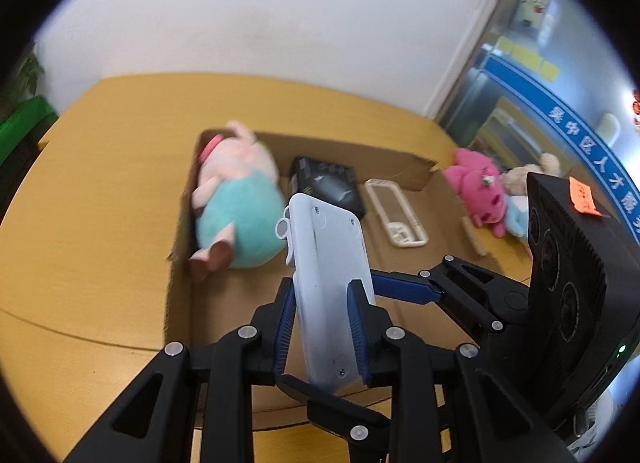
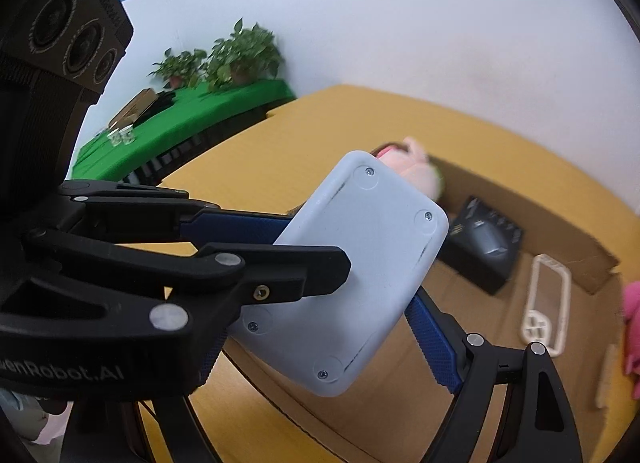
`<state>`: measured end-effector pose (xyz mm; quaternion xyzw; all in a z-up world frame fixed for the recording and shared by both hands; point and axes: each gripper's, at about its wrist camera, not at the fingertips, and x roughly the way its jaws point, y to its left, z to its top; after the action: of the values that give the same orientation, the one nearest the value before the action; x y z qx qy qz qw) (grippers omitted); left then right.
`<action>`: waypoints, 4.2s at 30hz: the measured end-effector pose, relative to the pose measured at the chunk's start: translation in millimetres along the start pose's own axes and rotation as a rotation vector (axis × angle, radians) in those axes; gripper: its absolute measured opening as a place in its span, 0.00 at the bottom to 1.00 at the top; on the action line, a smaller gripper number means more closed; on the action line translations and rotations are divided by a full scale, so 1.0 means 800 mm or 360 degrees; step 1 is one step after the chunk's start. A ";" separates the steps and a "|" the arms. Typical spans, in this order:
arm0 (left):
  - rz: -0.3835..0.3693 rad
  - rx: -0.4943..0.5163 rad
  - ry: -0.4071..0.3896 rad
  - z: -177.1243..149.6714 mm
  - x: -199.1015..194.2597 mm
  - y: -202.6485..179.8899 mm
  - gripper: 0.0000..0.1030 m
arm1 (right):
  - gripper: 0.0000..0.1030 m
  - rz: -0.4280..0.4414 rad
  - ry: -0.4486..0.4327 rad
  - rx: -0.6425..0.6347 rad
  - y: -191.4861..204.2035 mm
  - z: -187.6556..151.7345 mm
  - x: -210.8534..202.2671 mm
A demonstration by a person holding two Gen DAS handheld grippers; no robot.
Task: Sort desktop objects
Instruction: 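Carry the power bank with the left gripper over the box, then lower the power bank into the box and open the left gripper, then move the left gripper to the black sunglasses and close on them, then lift the sunglasses with the left gripper and carry them over the box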
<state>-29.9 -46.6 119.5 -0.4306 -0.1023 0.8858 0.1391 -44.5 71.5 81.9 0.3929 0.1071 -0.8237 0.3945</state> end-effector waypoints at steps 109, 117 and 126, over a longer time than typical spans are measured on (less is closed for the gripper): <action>-0.0575 0.0208 0.0514 -0.222 0.121 -0.201 0.35 | 0.56 -0.0361 0.0228 0.0668 -0.029 -0.352 -0.132; -0.0525 0.0205 0.0499 -0.226 0.116 -0.196 0.26 | 0.56 -0.0381 0.0220 0.0647 -0.015 -0.355 -0.135; -0.0607 0.0216 0.0471 -0.220 0.095 -0.200 0.07 | 0.25 -0.0346 0.0161 0.0574 0.017 -0.356 -0.153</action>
<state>90.3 139.8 4.7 -0.5182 -0.1005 0.7758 0.3457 172.2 270.7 -17.1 0.4840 0.0195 -0.8465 0.2208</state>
